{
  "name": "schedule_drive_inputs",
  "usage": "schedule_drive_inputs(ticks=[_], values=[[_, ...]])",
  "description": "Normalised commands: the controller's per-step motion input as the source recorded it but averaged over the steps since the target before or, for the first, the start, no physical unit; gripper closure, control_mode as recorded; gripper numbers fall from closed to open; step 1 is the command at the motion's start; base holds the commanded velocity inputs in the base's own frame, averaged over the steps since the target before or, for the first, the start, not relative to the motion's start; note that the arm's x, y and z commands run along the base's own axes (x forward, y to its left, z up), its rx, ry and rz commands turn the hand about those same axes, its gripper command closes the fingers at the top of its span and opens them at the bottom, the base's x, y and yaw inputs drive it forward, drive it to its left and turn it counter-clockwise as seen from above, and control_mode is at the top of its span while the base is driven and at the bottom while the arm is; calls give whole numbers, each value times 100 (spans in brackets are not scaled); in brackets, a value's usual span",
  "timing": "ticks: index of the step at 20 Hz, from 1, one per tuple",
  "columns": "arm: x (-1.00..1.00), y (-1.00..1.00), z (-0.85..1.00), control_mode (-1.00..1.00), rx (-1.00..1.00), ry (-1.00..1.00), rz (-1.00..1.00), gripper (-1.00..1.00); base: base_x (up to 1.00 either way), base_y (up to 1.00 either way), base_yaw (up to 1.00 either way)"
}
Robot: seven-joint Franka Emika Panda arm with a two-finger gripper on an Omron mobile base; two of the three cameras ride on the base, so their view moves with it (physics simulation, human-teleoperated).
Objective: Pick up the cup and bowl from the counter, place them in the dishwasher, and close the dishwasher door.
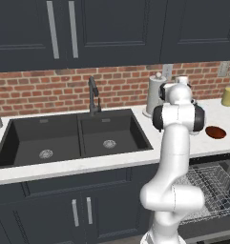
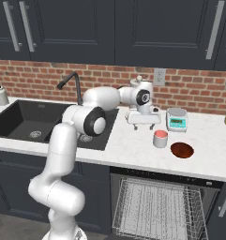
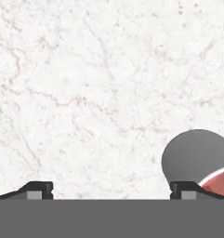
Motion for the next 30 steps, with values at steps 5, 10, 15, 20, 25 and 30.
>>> schedule_drive_inputs(ticks=[5,10,15,20,25,30], values=[[16,0,0,-100,0,-11,-22,-100,0,0,0],[5,0,2,-100,0,-19,-18,-100,0,0,0],[-6,0,1,-100,-1,-14,-8,-100,0,0,0],[-42,1,2,-100,-7,-5,0,-100,0,0,0],[-55,2,10,-100,-7,-10,0,-100,0,0,0],[-38,-3,3,-100,-4,-20,0,-100,0,0,0]])
